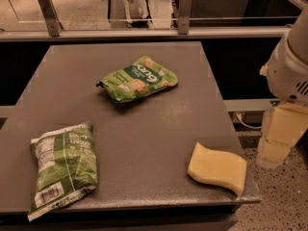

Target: Move sponge near green rice chip bag

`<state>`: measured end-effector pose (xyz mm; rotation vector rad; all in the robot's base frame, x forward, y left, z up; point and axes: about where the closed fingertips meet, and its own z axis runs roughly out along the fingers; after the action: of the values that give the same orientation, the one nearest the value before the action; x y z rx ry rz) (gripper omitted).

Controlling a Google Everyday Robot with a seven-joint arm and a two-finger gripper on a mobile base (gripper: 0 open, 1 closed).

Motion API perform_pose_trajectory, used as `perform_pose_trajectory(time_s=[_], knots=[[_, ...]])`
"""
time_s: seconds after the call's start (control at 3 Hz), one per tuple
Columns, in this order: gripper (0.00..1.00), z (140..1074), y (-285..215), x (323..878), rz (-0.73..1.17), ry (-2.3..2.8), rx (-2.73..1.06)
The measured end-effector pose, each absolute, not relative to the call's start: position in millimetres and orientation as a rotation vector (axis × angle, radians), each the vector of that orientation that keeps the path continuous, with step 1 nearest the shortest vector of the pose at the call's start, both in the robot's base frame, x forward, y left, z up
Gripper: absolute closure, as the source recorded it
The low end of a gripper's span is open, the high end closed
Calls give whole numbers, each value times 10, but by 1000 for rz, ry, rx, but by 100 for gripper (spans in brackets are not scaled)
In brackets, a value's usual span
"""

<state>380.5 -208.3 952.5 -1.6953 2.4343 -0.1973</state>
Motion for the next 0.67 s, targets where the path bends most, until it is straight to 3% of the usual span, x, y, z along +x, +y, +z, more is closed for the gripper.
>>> perform_pose_trajectory(time_s=[0.67], knots=[[0, 8913, -2102, 3504, 23, 2526, -1622]])
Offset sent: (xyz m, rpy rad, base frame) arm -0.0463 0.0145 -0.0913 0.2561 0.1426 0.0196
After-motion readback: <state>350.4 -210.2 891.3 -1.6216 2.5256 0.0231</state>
